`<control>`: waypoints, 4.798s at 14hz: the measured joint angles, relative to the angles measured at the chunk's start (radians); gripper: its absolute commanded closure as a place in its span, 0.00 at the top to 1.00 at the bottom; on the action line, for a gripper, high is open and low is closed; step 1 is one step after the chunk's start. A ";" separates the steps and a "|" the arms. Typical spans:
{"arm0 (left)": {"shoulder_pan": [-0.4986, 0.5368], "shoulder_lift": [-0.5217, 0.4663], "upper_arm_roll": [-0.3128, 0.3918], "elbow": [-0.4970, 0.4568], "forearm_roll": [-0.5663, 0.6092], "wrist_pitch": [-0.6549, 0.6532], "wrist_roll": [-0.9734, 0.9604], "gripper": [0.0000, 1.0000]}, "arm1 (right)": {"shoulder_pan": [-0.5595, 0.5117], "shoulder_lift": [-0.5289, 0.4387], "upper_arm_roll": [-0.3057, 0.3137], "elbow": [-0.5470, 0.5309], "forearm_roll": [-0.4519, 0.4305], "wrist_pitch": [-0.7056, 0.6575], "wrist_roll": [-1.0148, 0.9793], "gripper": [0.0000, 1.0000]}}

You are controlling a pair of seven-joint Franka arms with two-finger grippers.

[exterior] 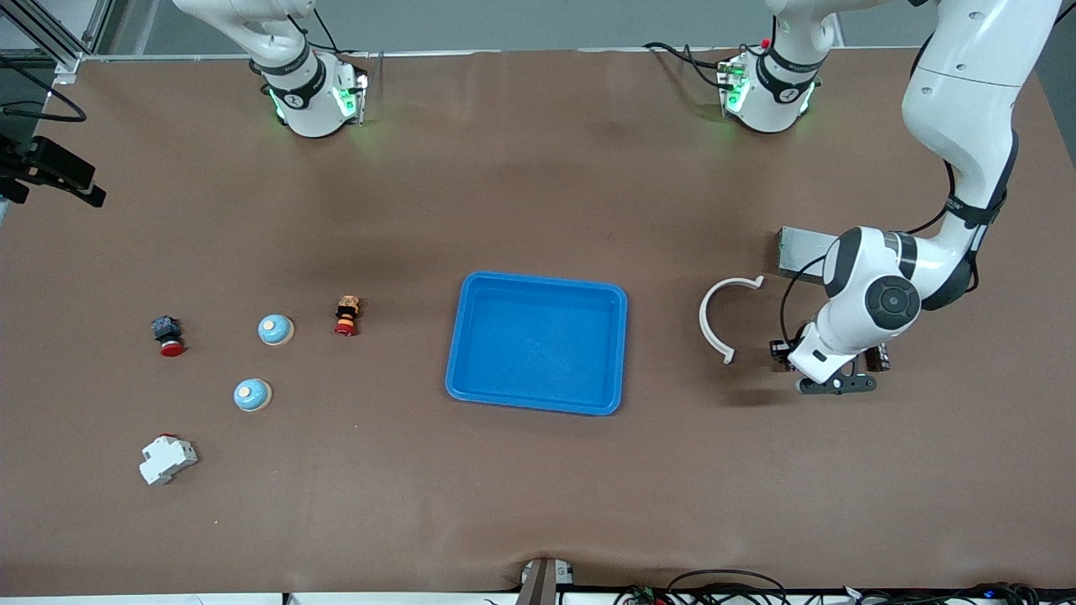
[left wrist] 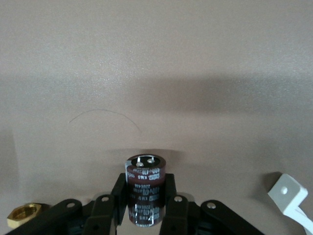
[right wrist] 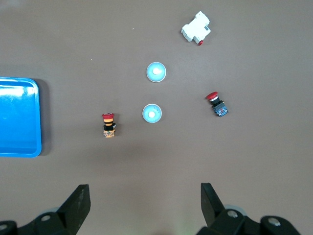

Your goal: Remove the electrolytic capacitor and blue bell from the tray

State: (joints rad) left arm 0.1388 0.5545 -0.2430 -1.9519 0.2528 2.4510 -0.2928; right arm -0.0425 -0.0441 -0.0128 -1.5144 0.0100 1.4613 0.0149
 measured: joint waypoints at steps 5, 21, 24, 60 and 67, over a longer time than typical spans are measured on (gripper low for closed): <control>0.001 0.002 0.000 -0.007 0.000 0.021 -0.002 0.01 | 0.000 0.000 0.000 0.000 0.012 0.000 0.000 1.00; 0.008 -0.045 -0.001 0.025 -0.003 -0.005 -0.032 1.00 | 0.000 0.000 0.000 0.000 0.015 0.000 0.004 1.00; 0.009 -0.113 -0.001 0.087 -0.040 -0.163 -0.034 1.00 | 0.000 0.000 0.000 0.000 0.015 0.000 0.005 1.00; 0.129 -0.359 -0.035 0.510 -0.238 -0.905 0.209 1.00 | 0.000 0.001 -0.001 0.000 0.015 0.003 0.009 1.00; 0.118 -0.359 -0.043 0.524 -0.237 -0.904 0.209 1.00 | 0.000 0.004 -0.002 -0.001 0.015 0.006 0.010 1.00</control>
State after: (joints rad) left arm 0.2569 0.1954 -0.2861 -1.4281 0.0153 1.5473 -0.0843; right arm -0.0425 -0.0405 -0.0144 -1.5154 0.0250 1.4671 0.0251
